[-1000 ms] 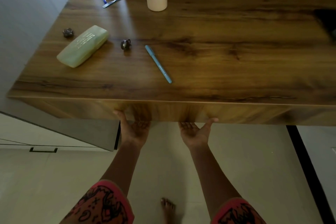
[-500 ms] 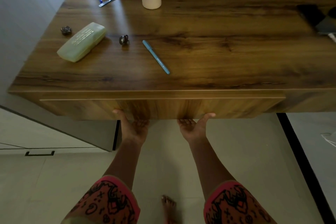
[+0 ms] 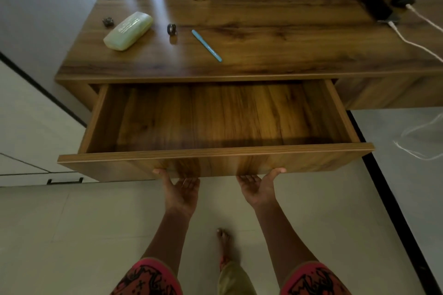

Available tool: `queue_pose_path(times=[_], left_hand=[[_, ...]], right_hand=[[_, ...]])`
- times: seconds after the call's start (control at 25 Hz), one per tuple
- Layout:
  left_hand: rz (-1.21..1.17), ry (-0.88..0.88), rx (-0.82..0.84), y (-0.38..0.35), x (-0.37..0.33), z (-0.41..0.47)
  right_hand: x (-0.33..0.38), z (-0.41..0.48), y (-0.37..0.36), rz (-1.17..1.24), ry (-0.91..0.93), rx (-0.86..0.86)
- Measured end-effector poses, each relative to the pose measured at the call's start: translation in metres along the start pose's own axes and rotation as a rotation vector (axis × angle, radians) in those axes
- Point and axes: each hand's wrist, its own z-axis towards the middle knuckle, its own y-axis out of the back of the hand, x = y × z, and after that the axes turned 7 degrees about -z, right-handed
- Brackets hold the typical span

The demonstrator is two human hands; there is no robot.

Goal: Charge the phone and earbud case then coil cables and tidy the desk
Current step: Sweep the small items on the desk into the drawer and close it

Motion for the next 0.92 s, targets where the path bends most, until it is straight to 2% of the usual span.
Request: queue_pose_path(times=[0.4, 0.68, 0.8, 0.92], left_hand=[[0.007, 0.017, 0.008, 0.092, 0.019, -0.091], [-0.014, 0.037, 0.029, 0.099, 0.02, -0.112], [0.059, 0.07, -0.055, 0.095, 0.016, -0.121], [0.255, 0.199, -0.155, 0.077, 0.019, -0.145]], right_hand=[[-0.039, -0.086, 0.088, -0.003, 0.016, -0.004], [-0.044, -0.104, 0.094, -0.013, 0.007, -0.042], [-0.043, -0.112, 0.099, -0.206, -0.03, -0.126], [-0.042, -0.138, 0.094, -0.455, -0.079, -0.111]])
